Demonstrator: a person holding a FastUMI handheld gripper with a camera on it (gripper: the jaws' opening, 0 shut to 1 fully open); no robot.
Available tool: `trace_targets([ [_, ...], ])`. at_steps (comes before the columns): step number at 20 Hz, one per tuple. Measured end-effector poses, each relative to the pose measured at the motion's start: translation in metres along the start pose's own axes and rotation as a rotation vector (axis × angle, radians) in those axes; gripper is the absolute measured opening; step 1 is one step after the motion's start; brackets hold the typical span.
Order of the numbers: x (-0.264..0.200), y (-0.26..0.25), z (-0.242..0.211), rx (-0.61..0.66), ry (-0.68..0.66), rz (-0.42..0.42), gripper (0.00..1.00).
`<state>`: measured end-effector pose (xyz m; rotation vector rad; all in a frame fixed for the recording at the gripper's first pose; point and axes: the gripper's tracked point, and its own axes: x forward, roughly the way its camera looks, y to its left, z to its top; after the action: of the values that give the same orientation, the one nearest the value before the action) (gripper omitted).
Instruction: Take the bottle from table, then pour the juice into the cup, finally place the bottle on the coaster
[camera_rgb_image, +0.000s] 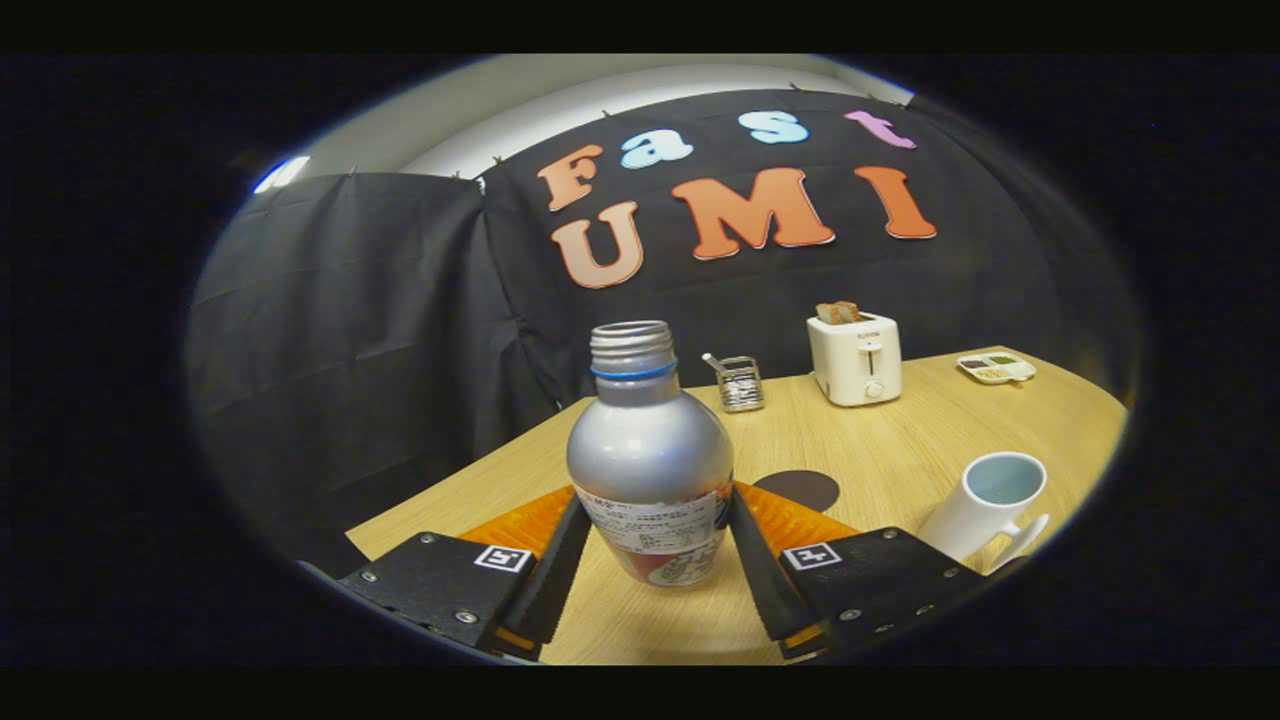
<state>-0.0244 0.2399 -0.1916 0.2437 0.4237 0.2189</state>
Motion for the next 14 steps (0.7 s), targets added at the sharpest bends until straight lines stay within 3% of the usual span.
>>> trace_targets([
  [5, -0.009, -0.021, 0.008, 0.097, -0.012, -0.015, 0.76],
  [14, -0.011, -0.032, -0.016, 0.406, 0.076, 0.027, 0.76],
])
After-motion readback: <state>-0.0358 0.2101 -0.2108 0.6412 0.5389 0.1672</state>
